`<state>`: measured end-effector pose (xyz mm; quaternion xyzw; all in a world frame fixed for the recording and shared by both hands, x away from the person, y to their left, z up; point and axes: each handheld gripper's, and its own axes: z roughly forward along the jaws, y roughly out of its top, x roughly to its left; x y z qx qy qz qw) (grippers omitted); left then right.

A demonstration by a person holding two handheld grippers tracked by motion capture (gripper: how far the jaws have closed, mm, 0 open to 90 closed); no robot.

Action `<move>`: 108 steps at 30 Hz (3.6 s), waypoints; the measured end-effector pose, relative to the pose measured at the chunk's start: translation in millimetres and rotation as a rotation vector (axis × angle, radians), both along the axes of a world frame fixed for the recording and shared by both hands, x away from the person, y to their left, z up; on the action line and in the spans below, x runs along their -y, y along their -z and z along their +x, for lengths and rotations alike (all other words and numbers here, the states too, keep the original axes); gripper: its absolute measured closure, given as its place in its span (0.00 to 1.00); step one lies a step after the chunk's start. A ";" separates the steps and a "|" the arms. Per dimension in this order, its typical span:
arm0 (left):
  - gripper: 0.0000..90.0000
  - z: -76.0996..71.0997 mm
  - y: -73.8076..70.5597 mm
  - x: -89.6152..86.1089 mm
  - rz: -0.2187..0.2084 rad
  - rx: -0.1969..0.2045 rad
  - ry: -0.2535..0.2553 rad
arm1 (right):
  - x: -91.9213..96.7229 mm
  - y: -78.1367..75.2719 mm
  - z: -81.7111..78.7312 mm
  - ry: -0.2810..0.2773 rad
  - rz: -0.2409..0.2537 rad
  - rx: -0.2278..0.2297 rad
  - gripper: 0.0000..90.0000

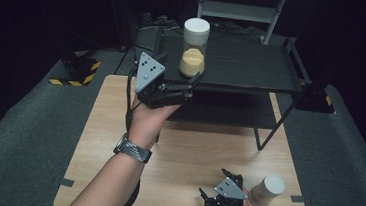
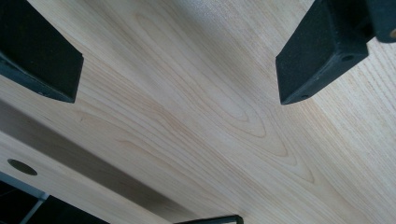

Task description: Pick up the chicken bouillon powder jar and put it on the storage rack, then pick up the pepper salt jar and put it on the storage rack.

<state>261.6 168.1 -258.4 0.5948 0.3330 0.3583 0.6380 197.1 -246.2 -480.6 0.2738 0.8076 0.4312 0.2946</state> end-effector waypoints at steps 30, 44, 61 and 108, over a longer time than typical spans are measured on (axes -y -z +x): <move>0.00 -53.0 67.9 -30.4 0.069 -0.091 -0.005 | -1.0 0.2 -1.0 0.002 -0.005 0.004 0.00; 0.00 -77.1 122.5 -31.4 0.136 -0.137 -0.013 | -2.7 -0.4 -1.6 -0.001 -0.019 0.007 0.00; 0.00 -87.6 186.3 -31.7 0.194 -0.244 0.006 | -3.7 -0.1 -2.6 0.002 -0.023 0.012 0.00; 0.01 -70.4 215.5 -6.7 0.463 -0.431 0.019 | 7.1 0.3 -8.1 -0.005 0.051 0.052 0.00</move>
